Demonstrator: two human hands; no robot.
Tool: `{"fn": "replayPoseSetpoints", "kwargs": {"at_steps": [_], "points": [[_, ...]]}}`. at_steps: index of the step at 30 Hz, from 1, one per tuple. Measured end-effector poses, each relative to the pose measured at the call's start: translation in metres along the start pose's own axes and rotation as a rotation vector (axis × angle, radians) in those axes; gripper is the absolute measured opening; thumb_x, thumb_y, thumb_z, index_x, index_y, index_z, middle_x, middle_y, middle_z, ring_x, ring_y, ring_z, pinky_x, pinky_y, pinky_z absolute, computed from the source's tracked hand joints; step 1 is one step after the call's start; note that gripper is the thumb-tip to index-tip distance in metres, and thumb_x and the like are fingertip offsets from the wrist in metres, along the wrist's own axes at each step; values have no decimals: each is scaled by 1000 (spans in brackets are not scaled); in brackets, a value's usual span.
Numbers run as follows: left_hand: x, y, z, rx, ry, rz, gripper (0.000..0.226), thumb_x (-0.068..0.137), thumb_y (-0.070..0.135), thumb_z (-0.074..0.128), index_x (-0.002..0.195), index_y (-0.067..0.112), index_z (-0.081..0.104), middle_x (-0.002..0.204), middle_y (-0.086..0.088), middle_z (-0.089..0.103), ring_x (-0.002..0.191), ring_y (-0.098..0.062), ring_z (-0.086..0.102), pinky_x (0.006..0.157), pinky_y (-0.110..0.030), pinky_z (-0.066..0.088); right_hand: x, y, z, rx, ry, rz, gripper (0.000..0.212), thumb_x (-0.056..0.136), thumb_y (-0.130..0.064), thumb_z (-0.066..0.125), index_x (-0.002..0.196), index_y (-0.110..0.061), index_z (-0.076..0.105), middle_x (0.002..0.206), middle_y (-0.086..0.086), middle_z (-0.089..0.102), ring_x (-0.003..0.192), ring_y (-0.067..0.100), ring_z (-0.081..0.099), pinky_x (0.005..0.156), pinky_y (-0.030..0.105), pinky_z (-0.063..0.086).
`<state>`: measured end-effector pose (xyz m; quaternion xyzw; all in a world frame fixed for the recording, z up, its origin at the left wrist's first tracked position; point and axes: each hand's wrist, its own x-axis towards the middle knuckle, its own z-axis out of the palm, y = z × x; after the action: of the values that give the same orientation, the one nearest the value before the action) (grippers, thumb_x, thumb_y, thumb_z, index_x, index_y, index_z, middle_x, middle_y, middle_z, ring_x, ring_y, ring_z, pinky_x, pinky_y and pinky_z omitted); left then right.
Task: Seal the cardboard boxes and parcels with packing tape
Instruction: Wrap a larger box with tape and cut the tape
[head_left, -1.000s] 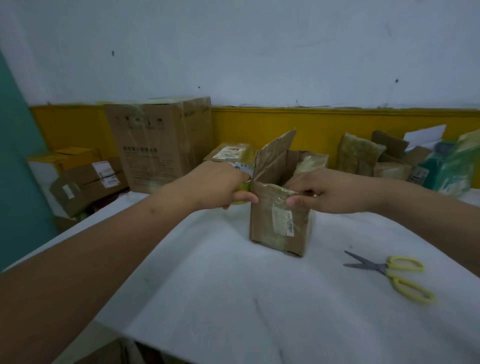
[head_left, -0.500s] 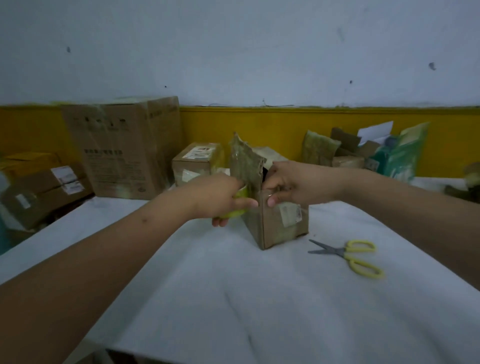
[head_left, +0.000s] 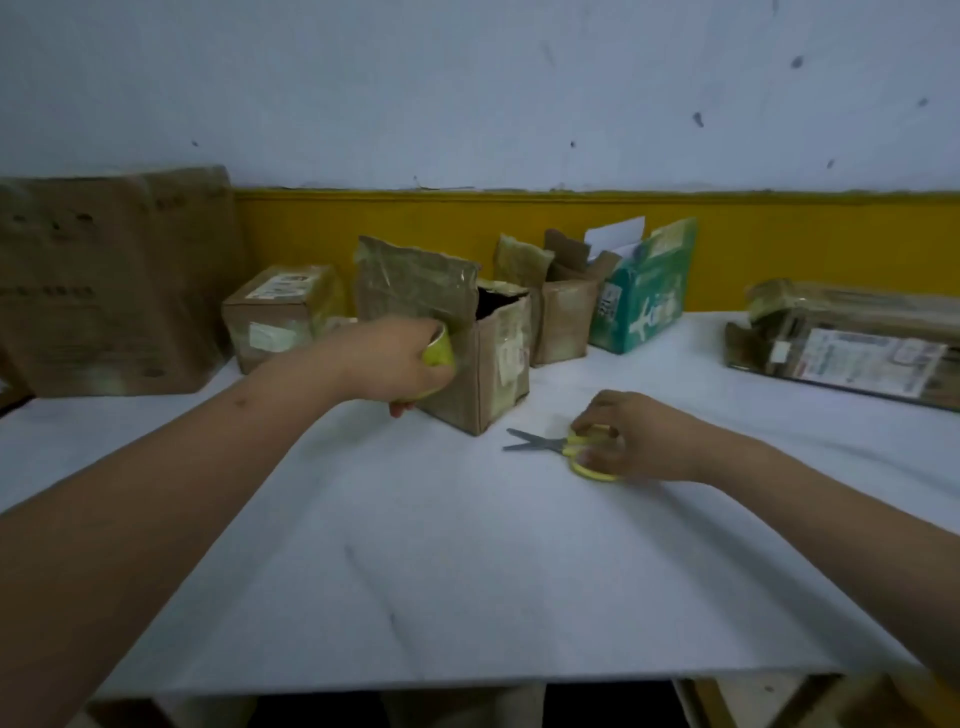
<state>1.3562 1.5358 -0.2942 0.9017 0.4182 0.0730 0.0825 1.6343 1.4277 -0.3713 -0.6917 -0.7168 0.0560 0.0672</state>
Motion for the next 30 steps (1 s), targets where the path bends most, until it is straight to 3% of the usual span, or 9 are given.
{"fn": "replayPoseSetpoints", "kwargs": {"at_steps": [6,10,12,16,20,23,27,30], "points": [[5,6,6,26,32,-16,51,97,46,54,137,17,42,74,2,72,57,-8,69,64,-31,54,-11,-8,1,-87,-18,113,37,85,-47,67,113,-23,64,103,-1,59,90,15,55,76,28,48],[3,0,6,-55,109,-27,45,92,45,63,117,20,35,85,4,61,50,-10,68,56,-33,52,-28,-26,-14,-223,-49,181,34,80,-54,67,100,-27,63,98,-2,62,85,17,58,66,30,48],[4,-3,5,-112,112,-35,47,92,41,66,118,21,33,82,10,53,48,-11,67,47,-30,47,-37,-37,-22,-200,21,182,35,77,-58,67,96,-30,59,93,-7,63,80,13,58,62,28,47],[8,-6,-2,-102,76,3,45,92,40,67,123,21,40,101,7,48,52,-12,69,47,-28,48,-35,-66,-40,327,130,130,40,70,-67,70,88,-31,67,80,-10,69,70,4,58,63,24,47],[10,-4,-16,-48,33,39,35,93,36,66,122,23,50,116,1,53,60,-12,67,54,-34,56,-25,-95,-10,888,-121,160,64,66,-76,58,99,-25,76,84,-3,62,69,11,48,64,23,47],[14,-2,-27,93,16,74,35,95,37,63,125,23,52,127,1,55,64,1,52,55,-25,47,-10,-108,19,1256,-208,188,77,65,-71,61,111,-10,71,85,4,47,61,13,37,57,26,42],[22,-2,-35,197,-15,111,35,94,40,63,123,24,53,118,0,61,67,-1,54,75,-41,56,16,-117,26,1337,-207,205,84,62,-73,59,116,-9,67,89,5,43,59,12,34,53,24,34],[26,1,-38,258,-31,121,36,94,40,63,124,23,53,111,2,64,66,-1,54,79,-41,55,23,-117,30,1347,-211,196,84,62,-72,60,116,-8,66,88,6,44,60,12,34,52,25,33]]}}
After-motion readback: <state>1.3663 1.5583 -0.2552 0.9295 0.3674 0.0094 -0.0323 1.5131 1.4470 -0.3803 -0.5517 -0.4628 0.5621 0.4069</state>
